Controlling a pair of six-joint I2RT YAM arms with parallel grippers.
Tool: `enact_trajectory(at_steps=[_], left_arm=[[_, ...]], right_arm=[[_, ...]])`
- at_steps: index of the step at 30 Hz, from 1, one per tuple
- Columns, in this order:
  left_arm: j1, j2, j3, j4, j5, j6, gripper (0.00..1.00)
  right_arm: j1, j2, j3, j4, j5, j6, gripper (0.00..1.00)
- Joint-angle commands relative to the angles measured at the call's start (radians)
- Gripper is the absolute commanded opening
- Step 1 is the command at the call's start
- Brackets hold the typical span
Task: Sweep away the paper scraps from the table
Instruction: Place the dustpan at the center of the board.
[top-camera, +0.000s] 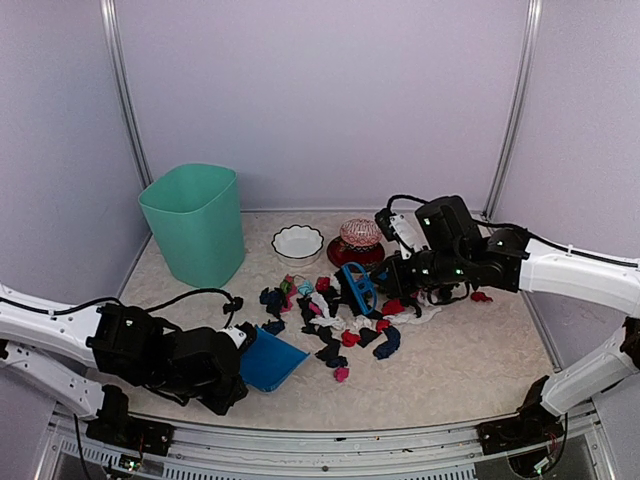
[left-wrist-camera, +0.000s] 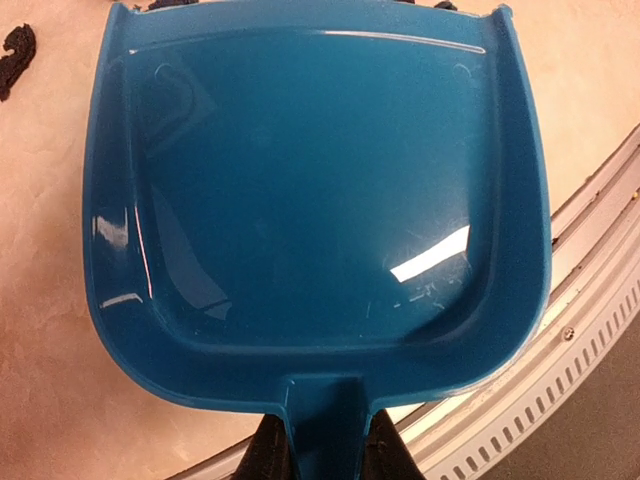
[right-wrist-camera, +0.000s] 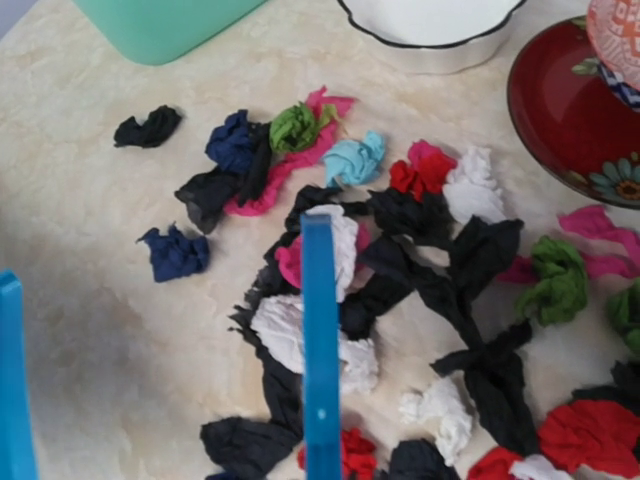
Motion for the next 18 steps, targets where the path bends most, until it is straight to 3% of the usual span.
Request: enact_trajectory(at_steps=[1,7,18], left_arm=[[-0.003,0.086,-0.004,0.071,0.032,0.023,0.00],[0.010,0.235,0.040,0.082,0.051,0.080,0.00],[0.131,0.333,0.044,0.209,0.122,0.214,0.00]], right_arm=[[-0.009,-0.045,-0.022,0.017,0.033,0.015,0.00],[-0.010,-0.063,-0.042,0.016,0.047,0.023,0.00],[-0.012,-0.090,-0.088,0.024,0.054,0.038,0.00]])
